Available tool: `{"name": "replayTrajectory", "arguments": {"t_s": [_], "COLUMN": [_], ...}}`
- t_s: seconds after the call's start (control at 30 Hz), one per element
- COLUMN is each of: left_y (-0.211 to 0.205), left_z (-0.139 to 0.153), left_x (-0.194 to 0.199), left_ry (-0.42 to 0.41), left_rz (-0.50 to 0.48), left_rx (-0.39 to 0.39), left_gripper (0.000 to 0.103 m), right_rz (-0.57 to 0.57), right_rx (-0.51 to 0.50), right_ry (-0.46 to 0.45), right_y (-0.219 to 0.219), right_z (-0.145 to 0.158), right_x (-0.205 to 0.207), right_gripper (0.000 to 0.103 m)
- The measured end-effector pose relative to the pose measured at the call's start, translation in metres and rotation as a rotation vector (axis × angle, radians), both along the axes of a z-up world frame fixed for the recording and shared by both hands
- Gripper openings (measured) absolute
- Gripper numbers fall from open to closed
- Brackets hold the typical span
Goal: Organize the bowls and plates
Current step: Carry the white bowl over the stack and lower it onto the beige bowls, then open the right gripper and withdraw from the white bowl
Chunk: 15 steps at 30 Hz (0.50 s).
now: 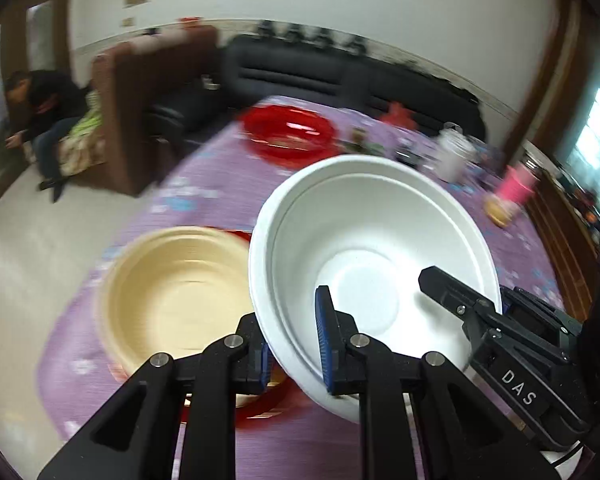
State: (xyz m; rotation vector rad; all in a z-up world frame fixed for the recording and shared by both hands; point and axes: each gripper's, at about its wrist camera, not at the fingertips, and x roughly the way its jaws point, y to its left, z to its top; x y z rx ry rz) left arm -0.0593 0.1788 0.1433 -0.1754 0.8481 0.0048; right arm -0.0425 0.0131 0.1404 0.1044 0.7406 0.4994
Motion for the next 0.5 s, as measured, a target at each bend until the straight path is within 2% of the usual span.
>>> {"name": "replayTrajectory", "arguments": {"t_s": [0.17,0.27,0.47,0.5], "left_y": [0.062,0.088,0.107,0.106], "left_z": [-0.006,-0.016,-0.041,-0.042], "left_x": [-0.007,-0.004,0.006,0.007], "left_ry": [0.016,0.044,0.083,0.072], "left_rz": [0.111,0.148,0.174,0.176], "left_rx": [0.001,0.000,0.012,0.022], "left_gripper": [0.017,0.017,0.017,0.020], "right_rz": [0.101,0.132,0.141,0.139], "right_rx": [-0.011,-0.037,-0.105,-0.125], "right_ry": [0.040,0.054,0.065,0.056], "right_y": [0.072,0.099,0.122,0.124], "right_z": [-0.009,-0.018,-0.037,-0.040], "right_x": [0.013,0.019,0.023,0.022], "right_gripper": [0.025,0.025,0.025,0.025]}}
